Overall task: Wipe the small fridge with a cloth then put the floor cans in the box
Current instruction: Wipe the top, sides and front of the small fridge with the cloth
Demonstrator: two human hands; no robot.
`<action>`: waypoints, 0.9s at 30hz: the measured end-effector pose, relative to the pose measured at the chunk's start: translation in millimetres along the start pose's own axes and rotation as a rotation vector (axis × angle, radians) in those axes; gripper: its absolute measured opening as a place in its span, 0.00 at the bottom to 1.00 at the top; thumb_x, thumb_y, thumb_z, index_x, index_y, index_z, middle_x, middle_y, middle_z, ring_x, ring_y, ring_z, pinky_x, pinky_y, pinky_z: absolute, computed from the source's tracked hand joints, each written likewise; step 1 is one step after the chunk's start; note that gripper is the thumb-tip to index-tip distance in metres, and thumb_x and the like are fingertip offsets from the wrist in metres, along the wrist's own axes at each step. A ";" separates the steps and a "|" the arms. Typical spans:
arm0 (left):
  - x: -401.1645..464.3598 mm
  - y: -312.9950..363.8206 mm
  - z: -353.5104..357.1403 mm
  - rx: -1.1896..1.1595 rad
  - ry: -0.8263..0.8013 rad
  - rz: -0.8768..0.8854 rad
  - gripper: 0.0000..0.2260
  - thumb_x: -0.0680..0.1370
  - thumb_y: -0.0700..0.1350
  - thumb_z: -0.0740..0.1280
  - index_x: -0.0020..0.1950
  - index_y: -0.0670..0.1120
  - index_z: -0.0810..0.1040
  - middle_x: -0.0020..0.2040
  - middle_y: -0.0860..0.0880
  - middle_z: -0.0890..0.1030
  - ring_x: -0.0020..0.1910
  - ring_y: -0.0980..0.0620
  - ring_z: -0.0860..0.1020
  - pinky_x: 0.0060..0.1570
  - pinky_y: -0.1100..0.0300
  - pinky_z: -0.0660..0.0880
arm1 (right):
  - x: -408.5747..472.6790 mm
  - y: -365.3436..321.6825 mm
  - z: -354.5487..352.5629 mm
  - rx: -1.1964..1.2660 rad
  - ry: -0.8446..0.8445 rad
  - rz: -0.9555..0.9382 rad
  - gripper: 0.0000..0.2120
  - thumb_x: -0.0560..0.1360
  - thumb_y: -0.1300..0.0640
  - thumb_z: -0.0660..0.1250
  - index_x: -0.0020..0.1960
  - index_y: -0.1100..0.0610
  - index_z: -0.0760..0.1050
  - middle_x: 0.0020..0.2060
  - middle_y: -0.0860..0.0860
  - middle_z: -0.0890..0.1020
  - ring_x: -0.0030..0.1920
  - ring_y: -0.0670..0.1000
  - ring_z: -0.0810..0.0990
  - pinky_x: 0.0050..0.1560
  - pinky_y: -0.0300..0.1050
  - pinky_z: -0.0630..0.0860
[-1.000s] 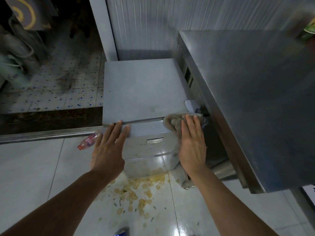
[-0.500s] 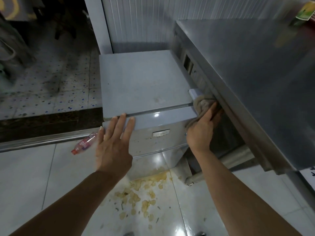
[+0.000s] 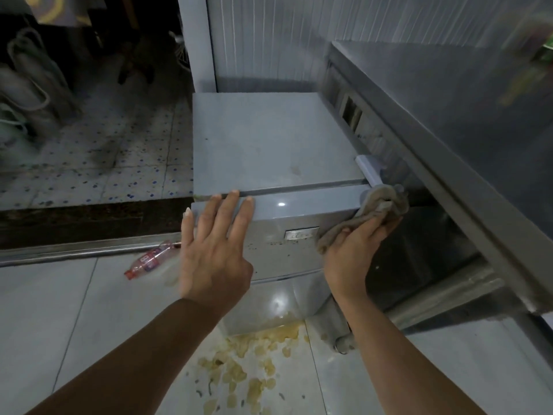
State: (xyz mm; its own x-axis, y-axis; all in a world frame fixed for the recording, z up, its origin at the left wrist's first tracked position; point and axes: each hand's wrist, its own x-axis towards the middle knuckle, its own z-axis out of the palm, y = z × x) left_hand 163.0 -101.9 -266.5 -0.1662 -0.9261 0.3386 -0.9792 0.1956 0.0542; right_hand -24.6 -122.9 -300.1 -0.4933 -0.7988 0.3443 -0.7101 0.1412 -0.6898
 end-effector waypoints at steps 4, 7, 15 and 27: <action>-2.1 2.3 10.3 -0.018 0.082 -0.032 0.41 0.61 0.49 0.73 0.73 0.48 0.62 0.71 0.46 0.66 0.71 0.45 0.58 0.70 0.44 0.46 | 5.3 21.0 2.6 0.088 0.084 -0.102 0.35 0.78 0.63 0.59 0.76 0.62 0.40 0.75 0.63 0.41 0.76 0.59 0.41 0.76 0.50 0.44; -1.3 2.9 17.0 -0.035 0.174 -0.030 0.39 0.62 0.52 0.71 0.71 0.49 0.64 0.69 0.47 0.69 0.69 0.46 0.60 0.69 0.45 0.46 | 5.8 19.4 13.8 0.042 0.218 -0.195 0.32 0.77 0.64 0.58 0.77 0.60 0.47 0.76 0.61 0.41 0.76 0.60 0.40 0.75 0.53 0.44; -1.2 -2.7 26.6 -0.118 0.375 0.022 0.30 0.65 0.52 0.64 0.67 0.47 0.70 0.64 0.49 0.74 0.63 0.48 0.66 0.69 0.47 0.54 | -1.7 22.3 34.3 0.065 0.226 -0.636 0.26 0.75 0.63 0.55 0.73 0.58 0.61 0.76 0.53 0.54 0.76 0.62 0.43 0.73 0.64 0.49; -31.3 -33.2 81.4 -0.633 0.598 -0.018 0.41 0.74 0.39 0.66 0.76 0.58 0.43 0.76 0.57 0.54 0.74 0.56 0.57 0.70 0.56 0.59 | -15.3 14.8 62.7 0.222 0.430 -0.733 0.29 0.75 0.69 0.59 0.75 0.58 0.58 0.76 0.50 0.53 0.76 0.58 0.44 0.75 0.53 0.44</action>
State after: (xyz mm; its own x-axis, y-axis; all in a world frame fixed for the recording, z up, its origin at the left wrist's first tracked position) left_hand 191.2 -105.7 -355.3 0.1113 -0.6408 0.7596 -0.7031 0.4894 0.5159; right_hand 4.0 -145.3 -355.5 -0.1293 -0.3473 0.9288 -0.8305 -0.4739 -0.2929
